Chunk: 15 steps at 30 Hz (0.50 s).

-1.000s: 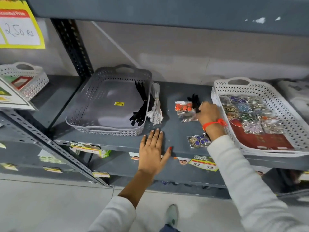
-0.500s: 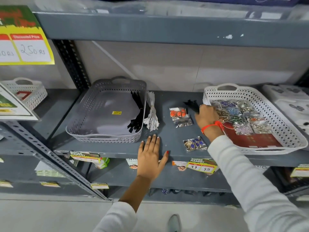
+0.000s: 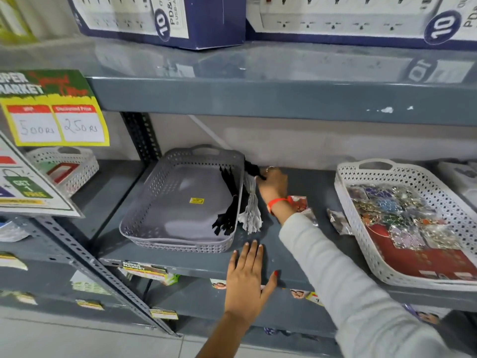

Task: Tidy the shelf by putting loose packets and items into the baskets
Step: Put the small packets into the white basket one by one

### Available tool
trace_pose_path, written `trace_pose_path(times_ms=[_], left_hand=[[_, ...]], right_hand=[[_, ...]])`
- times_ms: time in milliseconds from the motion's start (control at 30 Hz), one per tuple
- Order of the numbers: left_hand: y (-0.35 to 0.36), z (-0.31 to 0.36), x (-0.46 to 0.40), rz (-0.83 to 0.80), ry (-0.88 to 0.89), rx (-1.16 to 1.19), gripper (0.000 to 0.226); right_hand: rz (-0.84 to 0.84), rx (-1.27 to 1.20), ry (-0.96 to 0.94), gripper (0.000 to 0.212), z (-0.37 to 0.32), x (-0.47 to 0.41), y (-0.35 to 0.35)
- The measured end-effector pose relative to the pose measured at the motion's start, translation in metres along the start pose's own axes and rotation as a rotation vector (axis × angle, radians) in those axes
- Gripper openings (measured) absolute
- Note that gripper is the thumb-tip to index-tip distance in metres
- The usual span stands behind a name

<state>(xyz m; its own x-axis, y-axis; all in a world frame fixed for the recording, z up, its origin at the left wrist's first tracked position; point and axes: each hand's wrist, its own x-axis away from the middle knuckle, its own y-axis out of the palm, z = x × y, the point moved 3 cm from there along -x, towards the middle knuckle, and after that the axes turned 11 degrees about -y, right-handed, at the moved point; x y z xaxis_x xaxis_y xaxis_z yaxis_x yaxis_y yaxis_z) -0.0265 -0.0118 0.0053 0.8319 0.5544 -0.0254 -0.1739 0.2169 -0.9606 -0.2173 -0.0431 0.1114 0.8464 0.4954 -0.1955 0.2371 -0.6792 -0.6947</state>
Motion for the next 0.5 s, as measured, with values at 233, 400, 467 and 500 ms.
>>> trace_pose_path(times_ms=[233,400,467,500], left_hand=[[0.003,0.0,-0.001,0.023,0.0,-0.02,0.073],[0.005,-0.001,-0.001,0.05,0.002,-0.006,0.071],[0.005,0.001,-0.001,0.065,-0.001,0.02,0.07],[0.005,0.001,-0.001,0.071,-0.002,0.039,0.071]], right_hand=[[-0.203,-0.064,-0.022,0.021,0.007,0.012,0.033],[-0.104,-0.004,-0.009,0.023,0.037,0.019,-0.021],[-0.115,0.041,0.001,0.027,0.06,0.024,-0.045],[-0.136,0.063,0.009,0.029,0.07,0.028,-0.054]])
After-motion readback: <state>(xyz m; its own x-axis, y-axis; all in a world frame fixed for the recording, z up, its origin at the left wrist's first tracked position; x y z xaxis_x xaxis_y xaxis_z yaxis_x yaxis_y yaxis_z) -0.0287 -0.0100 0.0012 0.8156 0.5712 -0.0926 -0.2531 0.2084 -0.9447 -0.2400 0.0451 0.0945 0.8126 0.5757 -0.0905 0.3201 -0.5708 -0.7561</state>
